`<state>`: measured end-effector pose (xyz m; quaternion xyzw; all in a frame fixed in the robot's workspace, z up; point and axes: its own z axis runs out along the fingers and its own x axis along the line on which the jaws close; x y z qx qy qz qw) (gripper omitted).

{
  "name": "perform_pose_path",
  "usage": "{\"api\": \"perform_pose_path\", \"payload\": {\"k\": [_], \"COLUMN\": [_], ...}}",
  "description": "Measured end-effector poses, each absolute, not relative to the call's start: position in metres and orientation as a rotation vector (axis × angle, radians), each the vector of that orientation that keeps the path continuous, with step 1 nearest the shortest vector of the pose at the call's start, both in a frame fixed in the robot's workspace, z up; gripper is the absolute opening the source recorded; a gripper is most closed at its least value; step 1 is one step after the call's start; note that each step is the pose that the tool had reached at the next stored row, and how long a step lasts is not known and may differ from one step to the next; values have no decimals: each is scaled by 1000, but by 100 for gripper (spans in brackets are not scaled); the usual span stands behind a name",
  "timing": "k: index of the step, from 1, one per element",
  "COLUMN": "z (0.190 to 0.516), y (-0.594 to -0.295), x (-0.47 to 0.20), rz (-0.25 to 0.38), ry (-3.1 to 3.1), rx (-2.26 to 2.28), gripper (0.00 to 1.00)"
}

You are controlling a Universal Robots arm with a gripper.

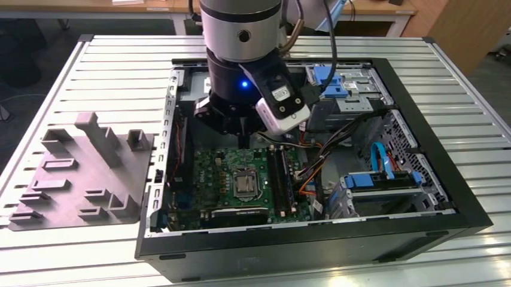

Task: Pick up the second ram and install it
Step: 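Insert the second ram into the second slot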

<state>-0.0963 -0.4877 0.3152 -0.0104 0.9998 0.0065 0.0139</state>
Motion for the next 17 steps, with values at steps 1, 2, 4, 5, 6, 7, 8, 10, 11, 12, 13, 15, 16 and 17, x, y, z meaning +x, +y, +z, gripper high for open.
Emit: {"api": "perform_pose_path", "payload": {"k": [1, 2, 4, 5, 6, 7, 8, 10, 11, 12, 13, 15, 16, 17], "z": [315, 314, 313, 312, 312, 311, 310, 309, 309, 308, 308, 307, 307, 306], "y": [-488, -488, -488, -488, -488, -488, -488, -488, -488, -488, -488, -488, -488, -488], "x": [-96, -94, -92, -90, -88, -86, -83, -76, -73, -70, -67, -62, -58, -53], "rz": [20, 20, 21, 21, 21, 21, 21, 21, 21, 21, 21, 21, 21, 21], "ry": [3114, 3114, 3114, 3114, 3113, 3113, 3113, 3113, 3113, 3113, 3113, 3113, 3113, 3113], "rx": [-34, -37, -40, -42, -43, -45, -46, -49, -50, -51, -52, -54, -55, -55], "gripper": [13, 13, 13, 13, 13, 13, 13, 13, 13, 13, 13, 13, 13, 13]}}
